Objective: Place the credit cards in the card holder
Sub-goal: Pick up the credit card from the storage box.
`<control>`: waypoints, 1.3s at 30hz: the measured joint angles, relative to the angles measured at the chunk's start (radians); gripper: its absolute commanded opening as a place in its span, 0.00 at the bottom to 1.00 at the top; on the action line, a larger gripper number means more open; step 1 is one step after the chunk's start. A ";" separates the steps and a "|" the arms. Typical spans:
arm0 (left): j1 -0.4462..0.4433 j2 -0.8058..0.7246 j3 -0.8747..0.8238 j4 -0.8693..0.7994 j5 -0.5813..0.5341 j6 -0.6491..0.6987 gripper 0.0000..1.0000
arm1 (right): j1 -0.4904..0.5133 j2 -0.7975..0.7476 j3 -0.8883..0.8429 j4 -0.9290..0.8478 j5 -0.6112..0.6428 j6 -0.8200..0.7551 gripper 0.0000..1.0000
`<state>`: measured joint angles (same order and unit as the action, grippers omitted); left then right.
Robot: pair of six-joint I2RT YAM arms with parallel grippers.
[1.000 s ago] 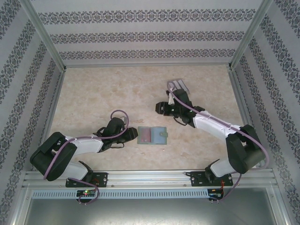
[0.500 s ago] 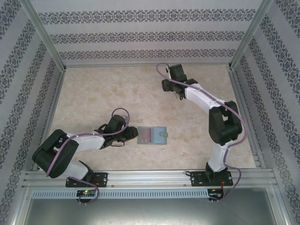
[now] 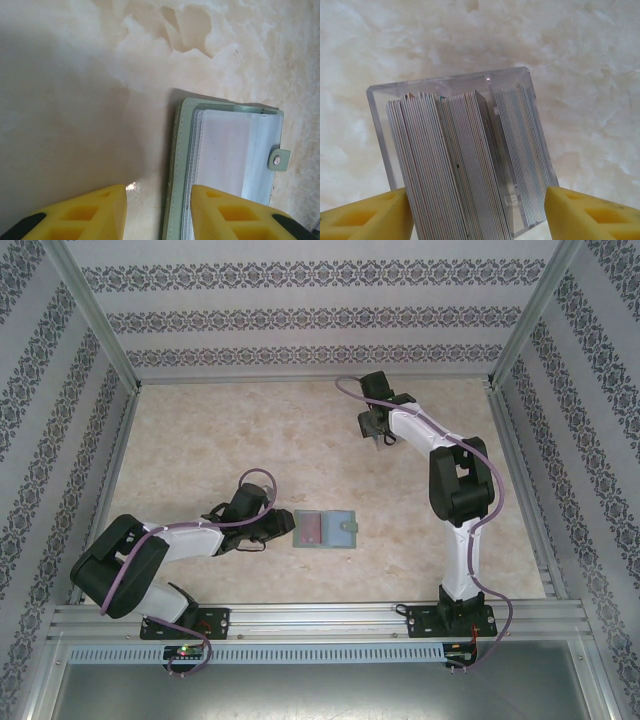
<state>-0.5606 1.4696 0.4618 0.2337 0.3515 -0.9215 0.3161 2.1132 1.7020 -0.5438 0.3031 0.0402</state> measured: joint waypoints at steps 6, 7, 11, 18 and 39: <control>0.001 0.001 0.001 0.000 0.003 0.000 0.40 | 0.001 0.000 0.001 -0.006 0.016 -0.006 0.67; 0.001 0.002 0.001 0.001 0.003 0.000 0.39 | 0.002 0.000 0.001 -0.006 0.023 -0.010 0.67; 0.002 0.002 0.002 -0.001 0.004 0.000 0.40 | 0.002 -0.002 0.000 -0.006 0.050 -0.013 0.66; 0.006 0.006 0.005 -0.003 0.013 0.000 0.40 | 0.014 -0.032 -0.008 -0.005 0.080 -0.011 0.64; 0.006 0.013 0.010 -0.003 0.019 0.000 0.40 | 0.029 -0.051 -0.018 0.001 0.042 -0.023 0.07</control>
<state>-0.5541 1.4822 0.4717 0.2302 0.3706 -0.9211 0.3450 2.0624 1.6840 -0.5430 0.3450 0.0177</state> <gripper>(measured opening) 0.397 0.127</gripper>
